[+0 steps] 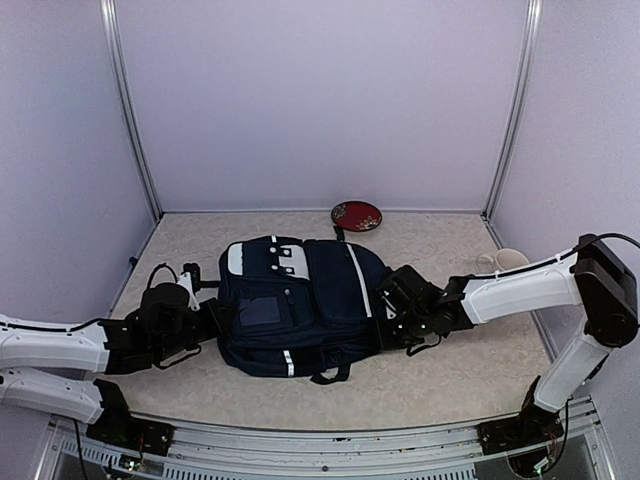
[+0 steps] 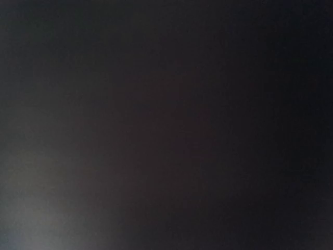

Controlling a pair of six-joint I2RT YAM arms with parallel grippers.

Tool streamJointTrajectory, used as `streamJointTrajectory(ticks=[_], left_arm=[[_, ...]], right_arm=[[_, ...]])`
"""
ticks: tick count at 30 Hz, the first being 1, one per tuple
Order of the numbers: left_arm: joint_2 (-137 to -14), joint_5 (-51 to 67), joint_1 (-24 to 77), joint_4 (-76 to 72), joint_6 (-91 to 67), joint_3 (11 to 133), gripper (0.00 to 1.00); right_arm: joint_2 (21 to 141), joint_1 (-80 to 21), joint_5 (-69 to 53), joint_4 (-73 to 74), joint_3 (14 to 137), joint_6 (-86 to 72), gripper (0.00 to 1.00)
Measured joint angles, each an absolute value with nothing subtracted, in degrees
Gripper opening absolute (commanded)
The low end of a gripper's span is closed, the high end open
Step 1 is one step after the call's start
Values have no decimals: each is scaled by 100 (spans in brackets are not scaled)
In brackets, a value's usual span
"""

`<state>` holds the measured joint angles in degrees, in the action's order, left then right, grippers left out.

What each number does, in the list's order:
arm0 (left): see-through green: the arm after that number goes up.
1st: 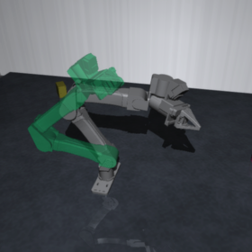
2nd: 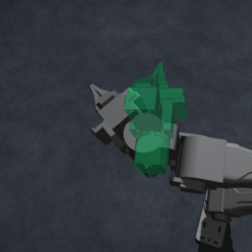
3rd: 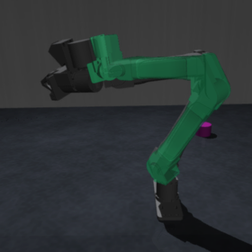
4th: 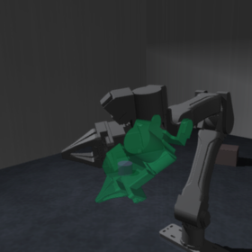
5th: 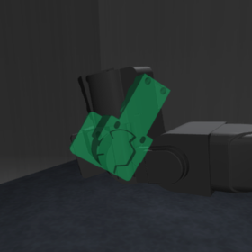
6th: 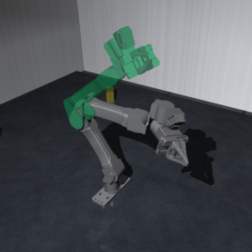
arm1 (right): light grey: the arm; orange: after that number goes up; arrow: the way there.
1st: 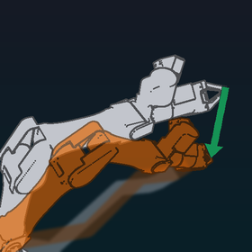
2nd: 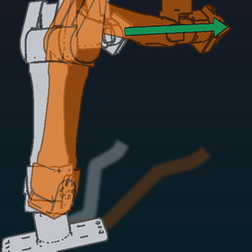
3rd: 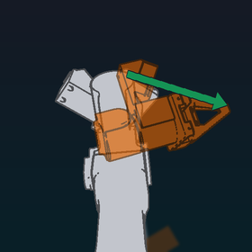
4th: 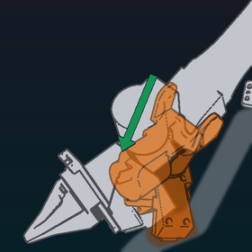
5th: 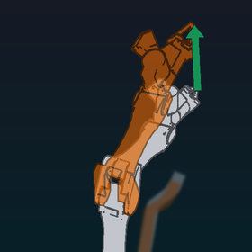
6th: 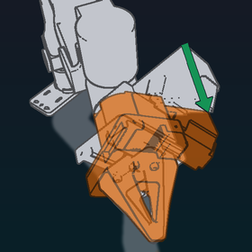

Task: Pack the student bag
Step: Zip the student bag into the largest pocket of the bag.

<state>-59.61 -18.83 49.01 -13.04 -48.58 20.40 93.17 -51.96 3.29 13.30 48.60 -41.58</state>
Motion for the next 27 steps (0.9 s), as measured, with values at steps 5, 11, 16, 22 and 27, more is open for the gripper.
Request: streamJointTrajectory(ticks=[5,11,16,22,27], left_arm=[[-5476,-1754,4606,-895,-4748,1949,0],[-5004,-1437,4180,-537,-4571,1879,1],[-5037,-1538,3935,-290,-4093,1968,81],[-5144,-2598,4917,-657,-2950,2661,84],[-5435,-2388,5975,-1509,-1479,2923,67]], right_arm=[[8871,-4816,67,1546,4637,-3839,0],[8646,-4545,-292,1653,4641,-3448,0],[8871,-4582,-541,1826,4989,-3148,0],[8925,-4639,-749,1881,5109,-3024,0],[8986,-4639,-910,1876,5118,-2985,0]])
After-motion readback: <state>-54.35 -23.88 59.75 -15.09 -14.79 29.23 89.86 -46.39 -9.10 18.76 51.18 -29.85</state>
